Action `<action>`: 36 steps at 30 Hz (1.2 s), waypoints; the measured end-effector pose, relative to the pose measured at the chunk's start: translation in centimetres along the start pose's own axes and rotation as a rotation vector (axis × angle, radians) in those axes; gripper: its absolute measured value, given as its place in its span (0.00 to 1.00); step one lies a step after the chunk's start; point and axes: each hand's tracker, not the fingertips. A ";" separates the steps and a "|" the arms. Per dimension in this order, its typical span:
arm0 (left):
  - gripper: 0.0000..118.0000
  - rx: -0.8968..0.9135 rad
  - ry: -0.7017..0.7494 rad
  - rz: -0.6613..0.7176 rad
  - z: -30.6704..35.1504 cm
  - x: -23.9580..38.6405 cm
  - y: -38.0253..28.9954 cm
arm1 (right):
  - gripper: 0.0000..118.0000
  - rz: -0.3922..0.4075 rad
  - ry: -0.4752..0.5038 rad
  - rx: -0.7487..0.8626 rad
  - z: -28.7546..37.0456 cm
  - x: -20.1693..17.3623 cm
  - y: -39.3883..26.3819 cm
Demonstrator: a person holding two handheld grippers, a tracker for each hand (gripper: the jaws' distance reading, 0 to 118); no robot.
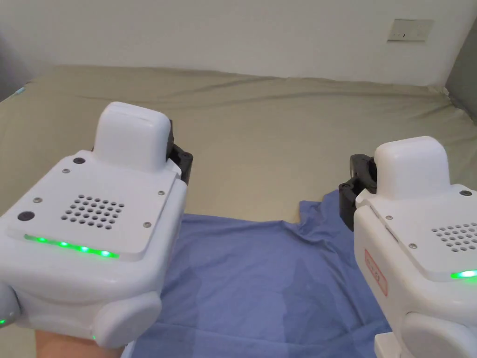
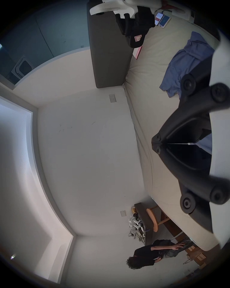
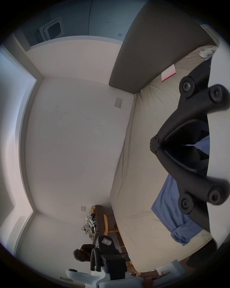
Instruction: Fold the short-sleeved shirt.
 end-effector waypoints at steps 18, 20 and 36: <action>0.49 -0.654 0.008 0.128 -23.6 -9.6 -20.4 | 0.01 -0.025 -0.035 -0.281 -11.1 4.7 -9.1; 0.93 -0.747 0.024 0.145 -27.2 -11.1 -22.8 | 0.01 -0.023 -0.051 -0.309 -11.8 5.6 -10.1; 0.59 -0.846 0.014 0.236 -34.2 -11.9 -28.5 | 0.01 -0.013 -0.125 -0.460 -14.4 10.3 -13.8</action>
